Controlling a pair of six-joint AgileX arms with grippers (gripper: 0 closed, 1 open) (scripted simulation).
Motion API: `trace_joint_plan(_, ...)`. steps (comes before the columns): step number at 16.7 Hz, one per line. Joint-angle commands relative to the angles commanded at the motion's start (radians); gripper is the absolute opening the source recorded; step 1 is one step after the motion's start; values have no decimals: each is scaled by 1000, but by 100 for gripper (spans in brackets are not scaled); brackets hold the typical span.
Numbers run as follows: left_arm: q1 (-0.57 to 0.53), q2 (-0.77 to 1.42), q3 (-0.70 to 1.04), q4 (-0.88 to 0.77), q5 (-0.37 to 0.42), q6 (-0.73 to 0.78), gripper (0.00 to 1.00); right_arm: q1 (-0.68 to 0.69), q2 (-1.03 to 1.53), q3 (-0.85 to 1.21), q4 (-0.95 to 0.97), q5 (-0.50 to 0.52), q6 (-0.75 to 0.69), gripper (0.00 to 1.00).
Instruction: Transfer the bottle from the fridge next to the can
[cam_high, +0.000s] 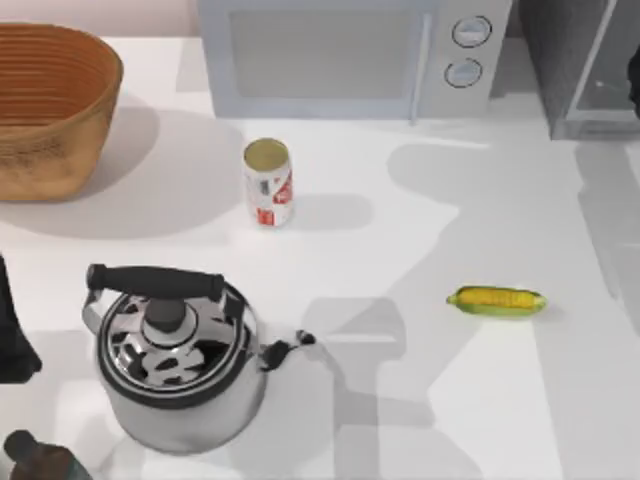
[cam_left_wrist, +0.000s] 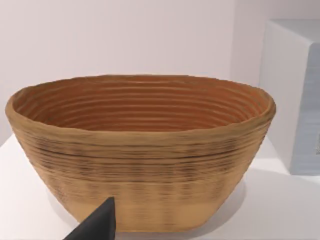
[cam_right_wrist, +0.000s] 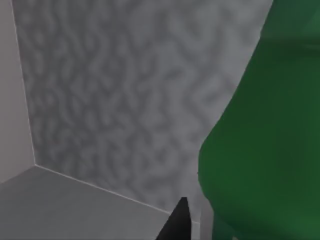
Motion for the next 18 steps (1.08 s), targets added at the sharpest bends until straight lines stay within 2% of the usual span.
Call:
trace_joint_plan(6, 0, 0, 0, 0, 0, 0, 100, 4, -5, 1, -3, 0, 1, 0)
trace_joint_plan(13, 0, 0, 0, 0, 0, 0, 100, 3, -105, 33, -139, -1, 4, 0)
trace_joint_plan(18, 0, 0, 0, 0, 0, 0, 100, 4, -113, 16, -128, -1, 6, 0)
